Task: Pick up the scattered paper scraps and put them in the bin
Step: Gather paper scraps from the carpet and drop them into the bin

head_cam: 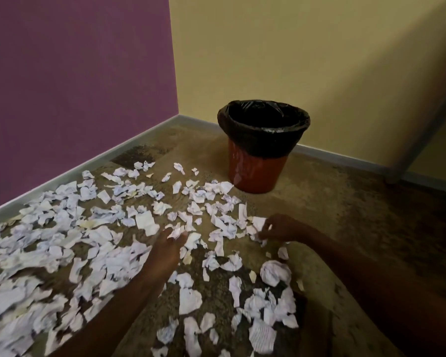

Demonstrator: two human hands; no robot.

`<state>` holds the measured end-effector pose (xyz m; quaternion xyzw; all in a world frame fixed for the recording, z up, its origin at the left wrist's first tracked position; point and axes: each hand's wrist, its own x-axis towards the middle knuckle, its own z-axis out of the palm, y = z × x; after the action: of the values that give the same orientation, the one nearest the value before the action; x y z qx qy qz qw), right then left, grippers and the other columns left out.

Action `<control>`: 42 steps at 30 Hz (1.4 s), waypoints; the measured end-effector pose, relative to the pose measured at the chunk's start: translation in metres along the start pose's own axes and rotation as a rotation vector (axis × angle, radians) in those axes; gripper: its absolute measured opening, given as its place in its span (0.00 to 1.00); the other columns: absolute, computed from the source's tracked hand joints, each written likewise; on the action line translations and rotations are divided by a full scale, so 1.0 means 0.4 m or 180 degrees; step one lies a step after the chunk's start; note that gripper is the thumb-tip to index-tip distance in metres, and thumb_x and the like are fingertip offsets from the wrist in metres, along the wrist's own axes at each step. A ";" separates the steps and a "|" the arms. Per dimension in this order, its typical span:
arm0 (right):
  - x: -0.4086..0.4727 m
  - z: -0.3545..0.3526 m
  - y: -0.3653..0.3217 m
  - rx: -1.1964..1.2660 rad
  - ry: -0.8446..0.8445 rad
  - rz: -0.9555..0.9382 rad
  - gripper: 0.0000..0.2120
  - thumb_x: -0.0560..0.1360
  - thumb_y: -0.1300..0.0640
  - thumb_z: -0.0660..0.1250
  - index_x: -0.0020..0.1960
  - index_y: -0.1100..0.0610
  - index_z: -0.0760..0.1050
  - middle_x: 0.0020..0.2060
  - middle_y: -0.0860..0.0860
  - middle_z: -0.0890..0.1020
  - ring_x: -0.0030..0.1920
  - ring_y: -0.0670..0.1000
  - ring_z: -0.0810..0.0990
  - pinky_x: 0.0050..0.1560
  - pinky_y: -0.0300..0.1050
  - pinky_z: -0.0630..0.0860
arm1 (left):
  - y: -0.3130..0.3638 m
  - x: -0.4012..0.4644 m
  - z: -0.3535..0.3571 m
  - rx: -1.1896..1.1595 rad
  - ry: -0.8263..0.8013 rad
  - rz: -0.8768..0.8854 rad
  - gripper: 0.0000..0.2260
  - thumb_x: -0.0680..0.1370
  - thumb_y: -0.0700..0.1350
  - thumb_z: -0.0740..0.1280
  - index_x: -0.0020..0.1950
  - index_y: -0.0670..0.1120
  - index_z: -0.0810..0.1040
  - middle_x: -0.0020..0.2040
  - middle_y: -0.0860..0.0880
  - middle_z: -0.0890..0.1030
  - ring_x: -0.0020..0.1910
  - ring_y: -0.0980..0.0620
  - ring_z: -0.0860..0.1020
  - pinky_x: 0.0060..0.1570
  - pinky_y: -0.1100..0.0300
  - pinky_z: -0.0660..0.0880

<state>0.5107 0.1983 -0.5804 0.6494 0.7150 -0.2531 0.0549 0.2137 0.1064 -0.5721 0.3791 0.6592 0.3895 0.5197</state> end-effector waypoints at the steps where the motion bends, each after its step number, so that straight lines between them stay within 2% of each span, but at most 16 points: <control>1: -0.012 0.021 0.007 -0.0238 -0.0313 0.0057 0.23 0.72 0.38 0.69 0.54 0.56 0.80 0.53 0.54 0.82 0.49 0.51 0.79 0.46 0.43 0.75 | -0.020 -0.011 -0.002 0.0248 -0.0012 0.0052 0.27 0.78 0.53 0.67 0.75 0.49 0.64 0.72 0.47 0.69 0.68 0.43 0.72 0.66 0.47 0.70; 4: -0.054 0.081 0.005 -0.0630 -0.0975 0.0138 0.34 0.69 0.35 0.71 0.66 0.56 0.72 0.62 0.55 0.78 0.52 0.52 0.79 0.34 0.38 0.76 | -0.069 -0.033 -0.003 0.0739 -0.0092 0.0239 0.27 0.79 0.51 0.65 0.76 0.48 0.61 0.73 0.47 0.67 0.69 0.46 0.70 0.64 0.54 0.69; 7: -0.075 0.148 0.003 -0.1031 -0.1001 0.0074 0.44 0.67 0.41 0.75 0.75 0.56 0.60 0.70 0.56 0.69 0.67 0.56 0.71 0.55 0.45 0.73 | -0.096 -0.034 0.008 0.1035 -0.0131 0.0398 0.29 0.79 0.52 0.65 0.77 0.48 0.59 0.76 0.47 0.64 0.70 0.45 0.69 0.66 0.50 0.69; 9: -0.075 0.178 0.001 -0.0850 -0.0768 0.0050 0.40 0.69 0.47 0.76 0.73 0.59 0.63 0.69 0.58 0.71 0.67 0.56 0.72 0.58 0.44 0.71 | -0.102 -0.032 0.025 0.1124 -0.0102 0.0488 0.29 0.79 0.52 0.65 0.77 0.47 0.60 0.76 0.47 0.64 0.72 0.46 0.67 0.69 0.51 0.66; 11: -0.072 0.180 -0.002 -0.0321 -0.0451 0.0074 0.35 0.69 0.50 0.76 0.70 0.60 0.66 0.64 0.58 0.76 0.61 0.55 0.76 0.50 0.43 0.73 | -0.093 -0.030 0.047 0.1175 -0.0076 0.0555 0.28 0.80 0.53 0.64 0.77 0.48 0.60 0.76 0.48 0.64 0.73 0.47 0.66 0.69 0.53 0.63; 14: -0.066 0.148 -0.023 0.0567 -0.0097 0.0269 0.38 0.70 0.50 0.75 0.70 0.61 0.58 0.60 0.58 0.77 0.52 0.54 0.78 0.40 0.42 0.73 | -0.060 -0.014 0.079 0.1167 -0.0067 0.0721 0.25 0.81 0.53 0.61 0.77 0.49 0.60 0.76 0.48 0.64 0.73 0.48 0.65 0.70 0.53 0.62; 18: -0.046 0.089 -0.063 0.2626 0.0337 0.0695 0.37 0.62 0.49 0.79 0.64 0.62 0.66 0.46 0.56 0.80 0.41 0.53 0.81 0.42 0.53 0.83 | 0.022 0.011 0.116 0.1112 -0.0014 0.1025 0.22 0.83 0.48 0.59 0.77 0.50 0.60 0.76 0.47 0.64 0.73 0.47 0.65 0.68 0.55 0.63; 21: -0.043 -0.018 -0.108 0.4288 0.0514 0.0741 0.25 0.71 0.56 0.75 0.63 0.62 0.72 0.49 0.57 0.81 0.43 0.54 0.82 0.43 0.50 0.82 | 0.101 0.028 0.128 0.1109 -0.0038 0.1347 0.22 0.83 0.49 0.58 0.77 0.51 0.61 0.76 0.49 0.65 0.73 0.48 0.66 0.65 0.58 0.63; 27: 0.024 -0.358 -0.205 0.5751 0.0791 -0.0130 0.11 0.79 0.53 0.66 0.54 0.61 0.75 0.56 0.59 0.80 0.43 0.53 0.84 0.28 0.40 0.78 | 0.247 0.059 0.129 0.1035 -0.0015 0.1901 0.22 0.83 0.51 0.57 0.77 0.50 0.61 0.75 0.50 0.66 0.72 0.51 0.67 0.64 0.60 0.62; 30: 0.053 -0.523 -0.254 0.5858 0.1293 -0.0485 0.13 0.80 0.49 0.62 0.53 0.60 0.72 0.53 0.57 0.80 0.53 0.53 0.82 0.35 0.40 0.80 | 0.300 0.079 0.134 0.0975 -0.0015 0.1974 0.22 0.83 0.50 0.56 0.77 0.51 0.60 0.75 0.50 0.65 0.66 0.54 0.71 0.60 0.62 0.63; 33: 0.072 -0.608 -0.255 0.5499 0.1599 -0.0385 0.18 0.78 0.44 0.64 0.58 0.57 0.69 0.48 0.53 0.79 0.42 0.50 0.78 0.54 0.45 0.76 | 0.339 0.097 0.141 0.0857 -0.0110 0.2010 0.22 0.83 0.50 0.56 0.78 0.52 0.58 0.77 0.49 0.63 0.72 0.51 0.66 0.65 0.58 0.63; 34: 0.084 -0.614 -0.246 0.5342 0.1574 -0.0304 0.18 0.78 0.47 0.66 0.60 0.59 0.71 0.52 0.54 0.77 0.42 0.51 0.76 0.53 0.44 0.73 | 0.347 0.101 0.143 0.0845 -0.0138 0.2015 0.23 0.83 0.50 0.56 0.78 0.52 0.57 0.77 0.49 0.62 0.72 0.50 0.65 0.67 0.56 0.64; 36: 0.111 -0.585 -0.227 0.5286 0.1517 -0.0015 0.18 0.77 0.55 0.69 0.63 0.61 0.71 0.61 0.58 0.73 0.54 0.56 0.76 0.58 0.46 0.72 | 0.356 0.109 0.144 0.0869 -0.0197 0.2032 0.23 0.83 0.51 0.55 0.78 0.53 0.56 0.77 0.50 0.61 0.73 0.50 0.65 0.69 0.53 0.63; 38: 0.121 -0.518 -0.208 0.4937 0.1569 0.0022 0.24 0.78 0.59 0.67 0.71 0.63 0.65 0.66 0.61 0.72 0.62 0.59 0.76 0.63 0.49 0.75 | 0.353 0.116 0.143 0.0893 -0.0228 0.2050 0.23 0.84 0.50 0.55 0.78 0.53 0.56 0.78 0.50 0.61 0.73 0.50 0.65 0.68 0.56 0.63; 40: 0.117 -0.447 -0.187 0.4921 0.1747 -0.0013 0.16 0.80 0.60 0.64 0.66 0.65 0.70 0.55 0.63 0.79 0.55 0.62 0.81 0.58 0.50 0.79 | 0.337 0.121 0.140 0.0903 -0.0197 0.2001 0.22 0.84 0.50 0.55 0.78 0.52 0.56 0.77 0.50 0.62 0.73 0.50 0.65 0.66 0.58 0.63; 42: 0.097 -0.387 -0.168 0.4817 0.1896 -0.0015 0.08 0.79 0.62 0.63 0.56 0.65 0.76 0.40 0.59 0.80 0.43 0.60 0.83 0.43 0.46 0.80 | 0.303 0.122 0.136 0.0906 -0.0166 0.1879 0.22 0.84 0.49 0.55 0.78 0.51 0.57 0.77 0.50 0.63 0.73 0.51 0.65 0.65 0.60 0.63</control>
<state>0.4793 0.2985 -0.4427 0.5492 0.3362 -0.4846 -0.5920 0.2703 0.2068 -0.4896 0.6324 0.5552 0.4175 0.3428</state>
